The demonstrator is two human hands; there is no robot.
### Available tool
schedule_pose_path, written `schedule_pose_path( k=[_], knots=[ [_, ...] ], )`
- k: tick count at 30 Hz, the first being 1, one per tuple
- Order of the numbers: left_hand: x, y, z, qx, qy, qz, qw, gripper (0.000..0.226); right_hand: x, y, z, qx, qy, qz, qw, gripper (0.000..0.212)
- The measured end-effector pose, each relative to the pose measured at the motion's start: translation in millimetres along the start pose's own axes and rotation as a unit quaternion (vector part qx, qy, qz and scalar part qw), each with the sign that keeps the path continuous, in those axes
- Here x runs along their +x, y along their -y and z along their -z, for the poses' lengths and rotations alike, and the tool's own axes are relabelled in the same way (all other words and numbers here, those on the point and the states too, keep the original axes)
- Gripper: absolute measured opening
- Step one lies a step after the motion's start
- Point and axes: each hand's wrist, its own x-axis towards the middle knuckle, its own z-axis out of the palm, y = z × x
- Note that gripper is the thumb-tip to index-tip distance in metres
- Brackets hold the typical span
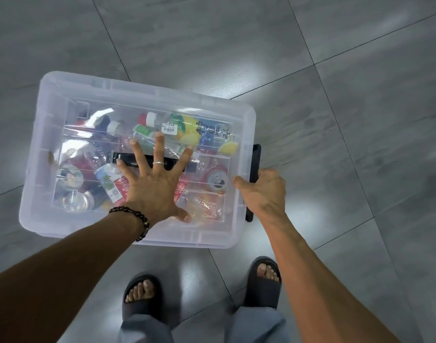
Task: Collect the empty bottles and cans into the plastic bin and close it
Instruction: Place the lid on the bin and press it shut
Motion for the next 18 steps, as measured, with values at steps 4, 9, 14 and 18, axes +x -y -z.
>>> schedule_pose_path(
  k=[4,9,14,18],
  knots=[
    [1,3,-2,-0.009,-0.01,-0.005,1.0,0.149,2,-1,6,0.019,0.029,-0.021,0.999,0.02],
    [-2,2,0,-0.006,-0.002,-0.001,1.0,0.149,-8,-17,15,0.172,0.133,-0.076,0.973,0.03],
    [0,0,4,-0.014,0.003,0.001,1.0,0.151,-16,-13,7,0.079,0.051,-0.051,0.994,0.014],
    [-3,-1,3,-0.011,0.0,0.0,1.0,0.15,-16,-8,6,-0.008,0.033,-0.09,0.995,0.045]
  ],
)
